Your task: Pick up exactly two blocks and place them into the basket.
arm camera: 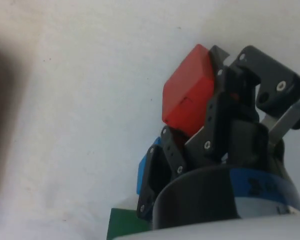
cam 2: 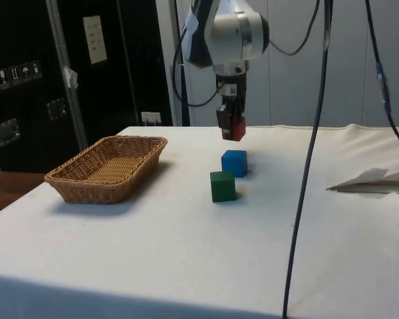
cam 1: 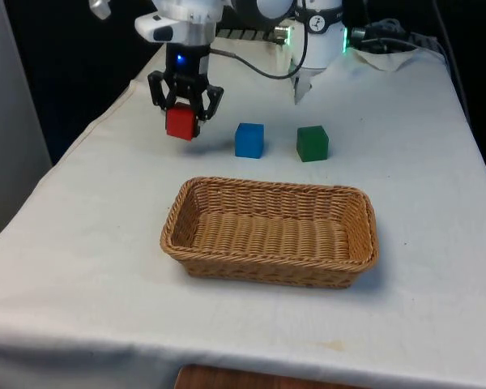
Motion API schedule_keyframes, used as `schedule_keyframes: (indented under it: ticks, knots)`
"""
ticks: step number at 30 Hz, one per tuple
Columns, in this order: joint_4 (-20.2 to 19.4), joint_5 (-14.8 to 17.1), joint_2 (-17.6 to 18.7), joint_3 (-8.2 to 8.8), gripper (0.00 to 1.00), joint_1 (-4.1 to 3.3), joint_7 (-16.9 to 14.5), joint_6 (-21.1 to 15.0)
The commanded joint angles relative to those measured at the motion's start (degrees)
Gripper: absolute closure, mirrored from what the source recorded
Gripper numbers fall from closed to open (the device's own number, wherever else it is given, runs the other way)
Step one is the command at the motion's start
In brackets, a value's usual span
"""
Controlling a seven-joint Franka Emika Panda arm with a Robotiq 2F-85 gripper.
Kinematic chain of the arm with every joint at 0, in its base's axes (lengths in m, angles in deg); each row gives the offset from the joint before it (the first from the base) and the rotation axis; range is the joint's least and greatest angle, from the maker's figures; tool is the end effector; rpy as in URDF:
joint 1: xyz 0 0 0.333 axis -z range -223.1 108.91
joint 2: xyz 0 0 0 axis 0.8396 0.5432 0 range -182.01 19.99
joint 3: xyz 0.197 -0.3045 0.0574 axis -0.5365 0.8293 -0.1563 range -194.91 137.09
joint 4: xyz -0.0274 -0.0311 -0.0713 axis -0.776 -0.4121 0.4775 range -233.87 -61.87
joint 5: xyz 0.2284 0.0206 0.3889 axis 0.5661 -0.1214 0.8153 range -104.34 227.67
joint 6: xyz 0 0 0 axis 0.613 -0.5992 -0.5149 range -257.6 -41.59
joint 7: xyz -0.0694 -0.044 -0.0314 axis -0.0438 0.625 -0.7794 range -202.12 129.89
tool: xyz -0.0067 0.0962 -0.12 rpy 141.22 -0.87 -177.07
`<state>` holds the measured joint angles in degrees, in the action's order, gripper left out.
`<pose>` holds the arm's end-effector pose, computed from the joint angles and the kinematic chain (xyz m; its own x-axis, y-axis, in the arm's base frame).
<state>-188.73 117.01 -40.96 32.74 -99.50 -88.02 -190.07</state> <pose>0.5301 -0.2298 0.1597 0.9873 -0.1201 0.1036 -0.1348 -0.9797 0.1487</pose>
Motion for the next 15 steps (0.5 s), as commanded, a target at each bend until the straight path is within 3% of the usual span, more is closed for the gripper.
schedule_keyframes:
  ticks: [1, 3, 4, 5, 6, 12, 13, 14, 15]
  knots:
    - [-0.74, -1.26, -0.92, 1.66, 1.0, -1.43, 0.52, 0.46]
    - [-0.97, -1.89, -1.95, 2.46, 1.0, -2.12, 0.69, 0.52]
    - [-0.46, -0.8, -1.49, 0.92, 1.0, -0.86, 0.0, 0.0]
    - [-1.03, -2.18, -2.23, 2.75, 1.0, -2.41, 0.8, 0.57]
    - [-1.03, -2.18, -2.23, 2.75, 1.0, -2.41, 0.8, 0.57]
    - [-0.74, -4.18, -4.13, 3.9, 1.0, -4.13, 1.78, 0.92]
    - [-0.46, -2.98, -4.18, 1.95, 1.0, -2.75, 0.86, 0.0]
    - [-0.57, -4.98, -4.7, 4.07, 1.0, -4.47, 2.18, 1.03]
    - [-0.46, -5.33, -4.87, 4.13, 1.0, -4.7, 2.41, 1.09]
